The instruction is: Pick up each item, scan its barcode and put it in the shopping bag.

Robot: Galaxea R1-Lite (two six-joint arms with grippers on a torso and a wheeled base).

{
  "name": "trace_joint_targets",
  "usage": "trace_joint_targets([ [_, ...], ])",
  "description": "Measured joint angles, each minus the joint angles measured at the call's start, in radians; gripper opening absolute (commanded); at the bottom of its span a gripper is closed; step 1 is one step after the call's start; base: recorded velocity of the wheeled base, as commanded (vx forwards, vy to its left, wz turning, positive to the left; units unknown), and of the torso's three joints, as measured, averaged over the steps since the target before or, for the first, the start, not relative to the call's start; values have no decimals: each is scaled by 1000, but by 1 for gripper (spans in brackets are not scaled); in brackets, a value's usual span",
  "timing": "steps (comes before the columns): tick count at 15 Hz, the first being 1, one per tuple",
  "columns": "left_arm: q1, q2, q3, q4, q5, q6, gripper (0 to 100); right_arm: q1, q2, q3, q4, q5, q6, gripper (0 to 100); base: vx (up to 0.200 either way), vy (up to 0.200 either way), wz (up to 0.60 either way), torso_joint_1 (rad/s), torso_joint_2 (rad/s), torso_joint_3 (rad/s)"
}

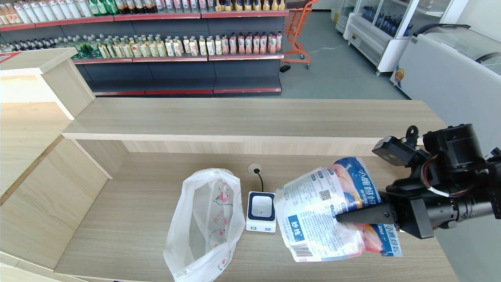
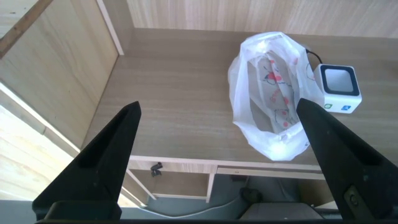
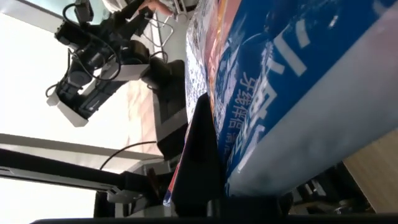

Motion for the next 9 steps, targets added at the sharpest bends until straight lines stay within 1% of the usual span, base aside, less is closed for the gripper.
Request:
trace_joint_targets([
  [1, 0, 0, 0, 0, 0, 0, 100, -2, -10, 10, -63, -18, -14, 0, 0, 0, 0, 0, 0, 0],
  [3, 0, 0, 0, 0, 0, 0, 100, -16, -36, 64, -194, -175, -53, 0, 0, 0, 0, 0, 0, 0],
  [5, 0, 0, 0, 0, 0, 0, 100, -27, -67, 146, -305, -429, -71, 0, 0, 0, 0, 0, 0, 0],
  [7, 0, 0, 0, 0, 0, 0, 100, -35, -135, 246, -364, -515, -88, 0, 0, 0, 0, 0, 0, 0],
  [9, 0, 0, 0, 0, 0, 0, 100, -41, -231, 357, -372, -544, -171, 0, 0, 0, 0, 0, 0, 0],
])
